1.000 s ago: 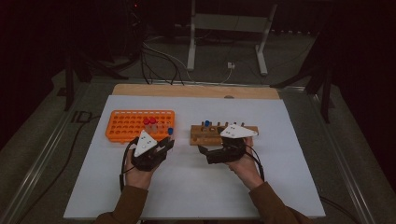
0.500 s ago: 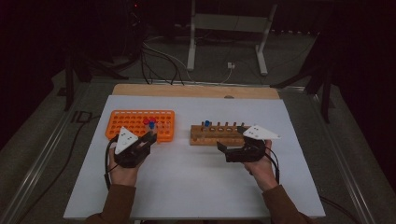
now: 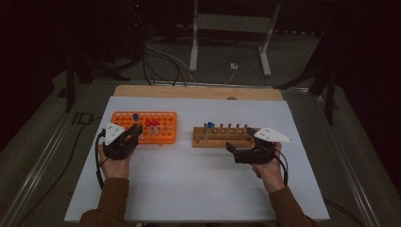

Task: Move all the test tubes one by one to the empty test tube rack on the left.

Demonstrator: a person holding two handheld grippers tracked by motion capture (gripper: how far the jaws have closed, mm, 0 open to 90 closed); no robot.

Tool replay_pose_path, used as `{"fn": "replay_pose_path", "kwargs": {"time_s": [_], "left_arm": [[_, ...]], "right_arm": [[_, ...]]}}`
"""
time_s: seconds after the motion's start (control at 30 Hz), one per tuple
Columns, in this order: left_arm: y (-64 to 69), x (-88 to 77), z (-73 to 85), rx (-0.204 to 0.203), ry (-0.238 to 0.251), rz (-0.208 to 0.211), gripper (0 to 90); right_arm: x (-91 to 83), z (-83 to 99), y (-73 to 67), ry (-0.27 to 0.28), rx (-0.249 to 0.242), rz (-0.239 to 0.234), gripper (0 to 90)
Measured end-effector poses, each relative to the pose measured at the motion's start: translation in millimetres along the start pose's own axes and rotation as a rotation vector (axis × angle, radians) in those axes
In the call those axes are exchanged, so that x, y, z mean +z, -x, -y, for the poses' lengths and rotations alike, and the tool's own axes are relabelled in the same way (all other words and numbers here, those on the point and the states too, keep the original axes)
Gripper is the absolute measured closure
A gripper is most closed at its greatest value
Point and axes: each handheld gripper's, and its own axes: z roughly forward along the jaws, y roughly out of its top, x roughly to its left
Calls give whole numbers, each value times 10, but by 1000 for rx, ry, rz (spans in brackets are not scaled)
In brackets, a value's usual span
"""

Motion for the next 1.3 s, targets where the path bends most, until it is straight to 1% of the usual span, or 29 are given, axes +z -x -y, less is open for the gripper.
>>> {"fn": "replay_pose_path", "kwargs": {"time_s": [0.2,0.3,0.37,0.43,0.47,0.53,0.73,0.93,1.0,1.07,1.1,1.3], "left_arm": [[-55,185,57,-19,-17,-41,777],[-66,237,79,-20,-24,-50,777],[-62,273,101,-27,-26,-51,777],[-51,307,124,-25,-33,-55,777],[-44,319,130,-30,-25,-55,777],[-36,332,132,-32,-22,-55,777],[-43,356,159,-33,-32,-64,777],[-50,385,223,-36,-53,-68,777],[-47,390,242,-33,-61,-69,777],[-45,397,262,-21,-74,-71,777],[-41,401,273,-23,-78,-72,777],[-44,422,316,-5,-116,-65,778]], "right_arm": [[2,9,5,2,7,2,0],[1,15,13,4,10,4,0],[8,20,13,3,10,6,0],[20,30,10,-1,9,7,0],[24,34,5,-5,11,6,0],[30,39,-1,-5,4,6,0],[28,38,-6,-3,4,6,0],[29,39,-14,-3,4,7,0],[32,41,-17,-4,3,5,0],[34,41,-21,-5,2,4,0],[35,42,-23,-6,0,3,0],[44,47,-39,-12,-8,-1,0]]}}
